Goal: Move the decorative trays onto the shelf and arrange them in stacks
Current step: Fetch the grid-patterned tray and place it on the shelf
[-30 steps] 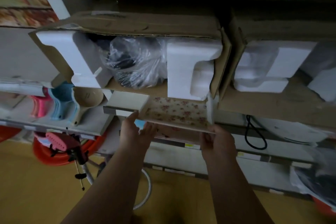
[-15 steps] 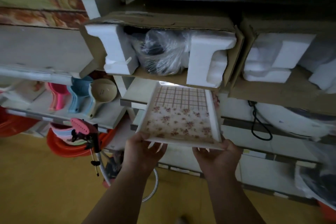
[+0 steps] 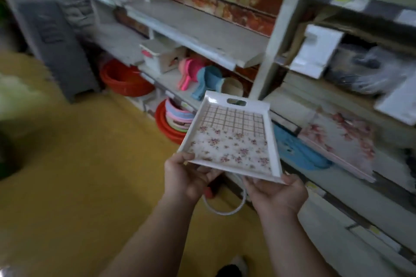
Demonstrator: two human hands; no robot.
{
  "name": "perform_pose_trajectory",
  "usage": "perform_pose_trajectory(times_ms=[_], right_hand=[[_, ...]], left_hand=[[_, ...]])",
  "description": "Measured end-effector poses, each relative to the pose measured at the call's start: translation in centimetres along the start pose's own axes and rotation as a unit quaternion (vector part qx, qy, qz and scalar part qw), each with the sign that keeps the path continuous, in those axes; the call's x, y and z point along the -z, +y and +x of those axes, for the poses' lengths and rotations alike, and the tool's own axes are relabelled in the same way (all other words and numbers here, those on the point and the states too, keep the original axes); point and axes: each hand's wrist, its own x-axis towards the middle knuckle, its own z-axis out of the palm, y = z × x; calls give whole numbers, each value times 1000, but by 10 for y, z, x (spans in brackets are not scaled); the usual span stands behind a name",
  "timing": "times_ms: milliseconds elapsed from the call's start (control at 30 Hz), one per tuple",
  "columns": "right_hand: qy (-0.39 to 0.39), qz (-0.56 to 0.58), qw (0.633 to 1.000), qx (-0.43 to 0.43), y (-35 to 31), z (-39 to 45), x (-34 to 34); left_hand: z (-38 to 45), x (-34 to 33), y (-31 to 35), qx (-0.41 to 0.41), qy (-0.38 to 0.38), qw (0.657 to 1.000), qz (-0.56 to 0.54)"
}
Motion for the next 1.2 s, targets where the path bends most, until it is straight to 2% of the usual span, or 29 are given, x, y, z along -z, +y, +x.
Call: perform_pose_trajectory(times_ms=[300,633,833,1033,1200], right_hand=[[-46,-173,976,-125,150,-51,-60],[-123,-302,900,-291,311,-51,-117],[-179,-333,851,-364,395,-11,-202],[-195,-328,839,-388,448,54,-293],[-188,-327,825,-421,483,109,-326]], left_hand=[[-65,87,130,-125,106,974,-155],[-90,158,241,-322,173,900,-236],[-42,164,320,-399,188,864,-244],[37,133,390,-423,193,860,-210],[93,125,418,-428,233,839,-241]])
